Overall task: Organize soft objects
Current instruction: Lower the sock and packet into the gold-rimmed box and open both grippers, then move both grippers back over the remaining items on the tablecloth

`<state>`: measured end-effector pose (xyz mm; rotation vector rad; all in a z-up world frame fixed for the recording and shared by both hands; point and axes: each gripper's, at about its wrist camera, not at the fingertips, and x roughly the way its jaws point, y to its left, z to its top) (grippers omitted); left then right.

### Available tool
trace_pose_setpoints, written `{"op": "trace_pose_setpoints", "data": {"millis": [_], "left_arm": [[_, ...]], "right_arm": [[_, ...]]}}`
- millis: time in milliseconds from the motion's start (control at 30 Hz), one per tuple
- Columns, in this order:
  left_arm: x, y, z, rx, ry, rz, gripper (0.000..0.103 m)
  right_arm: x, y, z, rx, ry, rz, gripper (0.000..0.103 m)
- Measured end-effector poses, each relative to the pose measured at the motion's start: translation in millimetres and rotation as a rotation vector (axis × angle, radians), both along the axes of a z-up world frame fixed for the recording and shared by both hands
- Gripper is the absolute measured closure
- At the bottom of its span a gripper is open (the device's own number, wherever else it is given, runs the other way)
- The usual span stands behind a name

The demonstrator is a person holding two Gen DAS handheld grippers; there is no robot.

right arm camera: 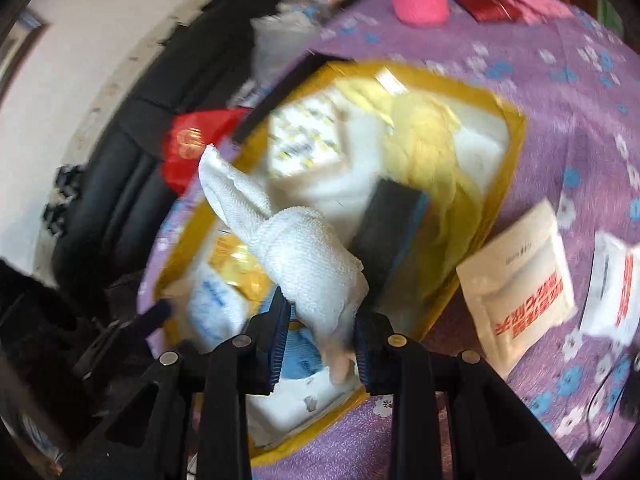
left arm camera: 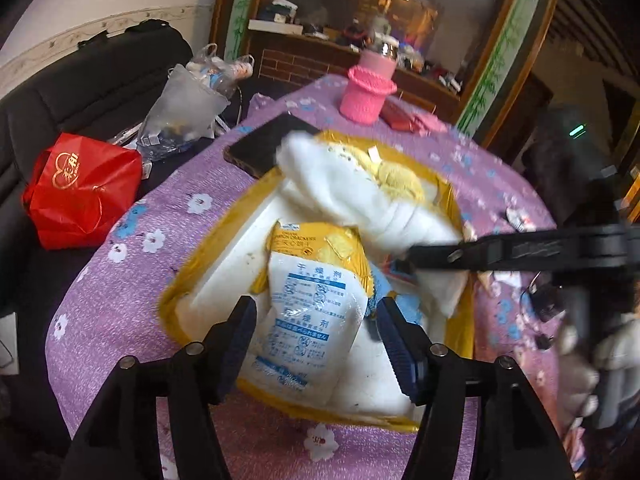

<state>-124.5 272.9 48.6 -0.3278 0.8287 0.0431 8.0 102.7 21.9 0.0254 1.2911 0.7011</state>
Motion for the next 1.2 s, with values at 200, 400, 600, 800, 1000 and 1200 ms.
{"op": "trace_pose_setpoints", "data": {"millis": [200, 400, 600, 800, 1000, 1200], "left_arm": [[-10.0, 13.2, 9.4, -0.058, -0.052, 0.044, 0.033], [-6.6, 10.8, 11.1, -0.077, -0.07, 0.043, 0.032], [-12.0, -15.5, 22.7, -0.069, -0.104, -0.011, 0.032], [-13.4, -68.9, 45.5, -0.028, -0.135, -0.127, 0.032], [-3.4, -138.4, 54.8, 0.036, -0.089, -0.225, 0.031], [30.5, -186.4, 25.7, 0.02, 0.053, -0.231, 0.031]], "right_arm": [[-9.0, -7.0, 4.1, 0.054, 0.023, -0.049, 0.054], [-44.4, -47.7, 45.0, 0.094, -0.225, -0.054, 0.035], [-81.1, -143.5, 79.7, 0.021, -0.572, -0.273, 0.032], [-108.7, -259.9, 103.5, -0.025, -0.806, -0.593, 0.0], [-77.4, -343.6, 94.8, -0.073, -0.7, -0.641, 0.0], [-19.9, -383.2, 69.1, -0.021, -0.599, -0.626, 0.0]]}}
